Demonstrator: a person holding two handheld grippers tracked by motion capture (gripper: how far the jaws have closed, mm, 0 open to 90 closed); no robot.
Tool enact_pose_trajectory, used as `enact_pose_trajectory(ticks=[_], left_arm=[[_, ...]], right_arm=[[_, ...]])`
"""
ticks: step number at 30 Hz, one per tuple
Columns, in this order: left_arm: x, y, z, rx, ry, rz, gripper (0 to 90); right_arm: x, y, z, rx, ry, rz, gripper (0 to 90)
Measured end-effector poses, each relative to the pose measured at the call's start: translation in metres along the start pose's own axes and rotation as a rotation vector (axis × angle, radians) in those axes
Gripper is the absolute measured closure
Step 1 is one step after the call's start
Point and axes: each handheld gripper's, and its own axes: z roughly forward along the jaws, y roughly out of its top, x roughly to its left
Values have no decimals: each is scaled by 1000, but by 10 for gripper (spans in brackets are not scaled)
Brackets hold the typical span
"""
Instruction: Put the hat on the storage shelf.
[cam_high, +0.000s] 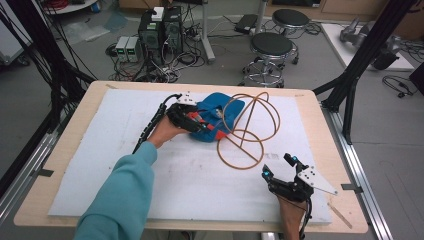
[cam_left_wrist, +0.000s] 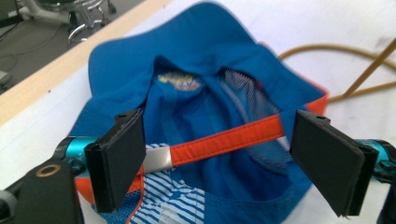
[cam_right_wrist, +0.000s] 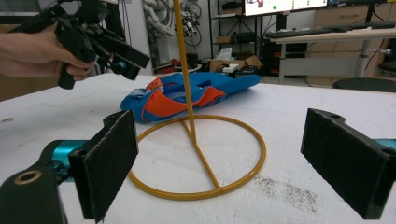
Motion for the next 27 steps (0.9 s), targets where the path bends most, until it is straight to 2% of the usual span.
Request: enact_pose_trajectory(ticks=[5, 9, 13, 20, 27], left_arm=[[-1, -5, 12, 43, 4, 48, 189], [-2, -7, 19, 47, 0, 48, 178], [-2, -8, 24, 50, 8, 98, 178], [-1, -11, 34, 69, 6, 115, 198], [11, -15, 30, 72, 75, 112, 201]], right_arm=[[-1, 0, 0, -7, -1, -2, 100], [-1, 0, 0, -6, 1, 9, 100], [-1, 0, 0, -7, 1, 8, 100], [-2, 0, 0, -12, 1, 11, 100], [-3, 0, -1, -13, 2, 19, 100]])
